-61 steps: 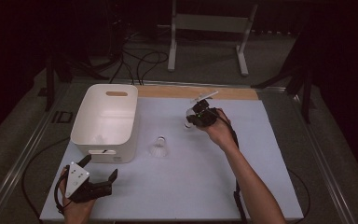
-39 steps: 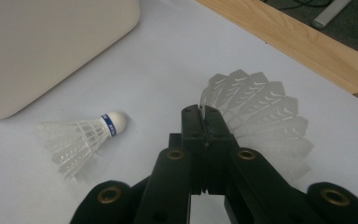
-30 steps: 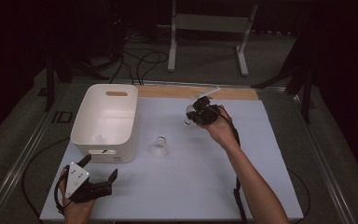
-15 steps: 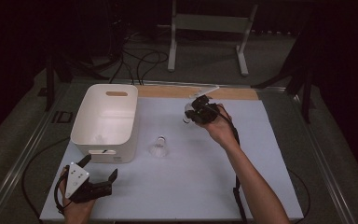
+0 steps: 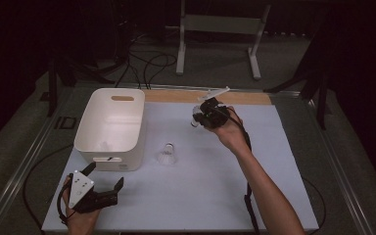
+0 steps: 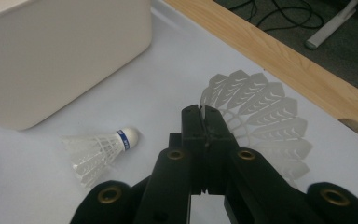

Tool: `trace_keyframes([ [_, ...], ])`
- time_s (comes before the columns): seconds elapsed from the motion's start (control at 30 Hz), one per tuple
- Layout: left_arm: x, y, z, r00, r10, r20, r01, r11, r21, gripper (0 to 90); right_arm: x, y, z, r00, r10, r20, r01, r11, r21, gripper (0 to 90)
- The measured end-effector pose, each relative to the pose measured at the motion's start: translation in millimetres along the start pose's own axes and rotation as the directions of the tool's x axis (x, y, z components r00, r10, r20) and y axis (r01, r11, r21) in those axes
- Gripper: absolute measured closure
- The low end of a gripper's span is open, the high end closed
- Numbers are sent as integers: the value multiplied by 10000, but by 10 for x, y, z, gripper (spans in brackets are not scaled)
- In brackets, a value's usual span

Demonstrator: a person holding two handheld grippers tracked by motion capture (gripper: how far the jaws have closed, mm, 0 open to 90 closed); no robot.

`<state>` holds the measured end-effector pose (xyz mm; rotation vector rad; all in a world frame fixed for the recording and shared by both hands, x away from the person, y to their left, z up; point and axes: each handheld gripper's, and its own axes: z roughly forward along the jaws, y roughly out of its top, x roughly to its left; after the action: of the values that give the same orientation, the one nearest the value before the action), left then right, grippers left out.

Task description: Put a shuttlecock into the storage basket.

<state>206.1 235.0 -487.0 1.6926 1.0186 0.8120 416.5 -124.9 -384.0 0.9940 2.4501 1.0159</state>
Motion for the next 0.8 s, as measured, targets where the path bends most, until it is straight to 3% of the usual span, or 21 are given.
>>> trace_keyframes([
  [0.8,-2,2,-4,10000,9,-16,-9,10000,-40,0,33,136,-107,9998,-177,74,178,9995,-264,898],
])
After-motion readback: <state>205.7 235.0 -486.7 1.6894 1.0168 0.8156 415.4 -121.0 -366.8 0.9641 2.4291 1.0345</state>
